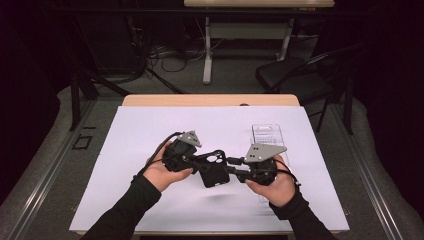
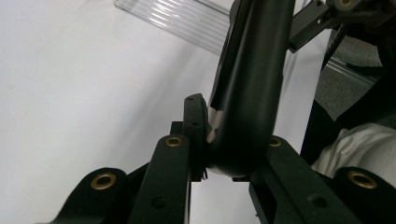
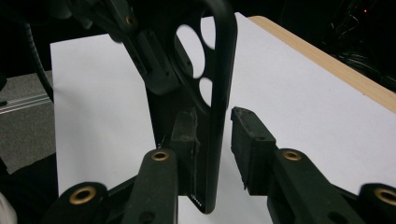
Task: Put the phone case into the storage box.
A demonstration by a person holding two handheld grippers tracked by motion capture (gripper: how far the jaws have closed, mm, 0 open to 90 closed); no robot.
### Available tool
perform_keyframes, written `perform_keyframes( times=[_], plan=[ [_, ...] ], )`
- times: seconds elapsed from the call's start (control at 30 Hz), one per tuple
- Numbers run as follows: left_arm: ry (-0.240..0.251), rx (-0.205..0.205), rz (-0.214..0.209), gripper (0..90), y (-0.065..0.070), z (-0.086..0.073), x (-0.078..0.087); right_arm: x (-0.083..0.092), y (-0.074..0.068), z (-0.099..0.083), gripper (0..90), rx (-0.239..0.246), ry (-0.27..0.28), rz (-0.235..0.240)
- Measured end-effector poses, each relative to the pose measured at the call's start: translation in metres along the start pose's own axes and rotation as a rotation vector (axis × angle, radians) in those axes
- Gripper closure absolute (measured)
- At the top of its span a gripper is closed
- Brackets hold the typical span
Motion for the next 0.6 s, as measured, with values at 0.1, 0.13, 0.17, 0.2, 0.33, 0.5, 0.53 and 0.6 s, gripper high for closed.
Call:
perform_keyframes(
  times=[0.1, 0.13, 0.17, 0.2, 0.33, 0.5, 0.53, 0.6],
  plan=[
    [-0.004, -0.007, -0.002, 81.5, 0.001, 0.0, 0.0, 0.001, 0.0, 0.007, 72.3, 0.005, 0.001, 0.007],
    [-0.004, -0.008, -0.002, 81.5, 0.002, 0.0, 0.0, 0.002, 0.001, 0.01, 72.6, 0.003, -0.001, 0.012],
    [-0.006, -0.01, -0.002, 81.5, 0.002, 0.0, -0.001, 0.002, 0.001, 0.011, 72.8, 0.003, -0.003, 0.016],
    [-0.009, -0.014, 0.002, 81.5, 0.002, 0.0, -0.001, 0.002, 0.002, 0.013, 73.0, -0.001, -0.002, 0.02],
    [-0.015, -0.021, 0.004, 81.5, 0.002, -0.001, -0.002, 0.002, 0.004, 0.019, 74.0, -0.019, -0.01, 0.038],
    [-0.023, -0.03, 0.003, 81.5, 0.003, -0.001, -0.002, 0.002, 0.006, 0.023, 75.4, -0.023, -0.026, 0.071],
    [-0.025, -0.032, 0.004, 81.5, 0.003, -0.001, -0.003, 0.002, 0.006, 0.023, 75.8, -0.025, -0.028, 0.074],
    [-0.027, -0.036, 0.003, 81.5, 0.004, -0.001, -0.003, 0.002, 0.006, 0.024, 76.2, -0.03, -0.03, 0.089]
  ],
)
Point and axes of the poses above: each handheld gripper's, and its own axes: x roughly backward along the jaws, z roughly out of its top, y roughly to its right, the point moved 5 cm from there along -x, roughly forward along the jaws, and after that the axes turned 8 degrees about z, right-handed, at the moved point
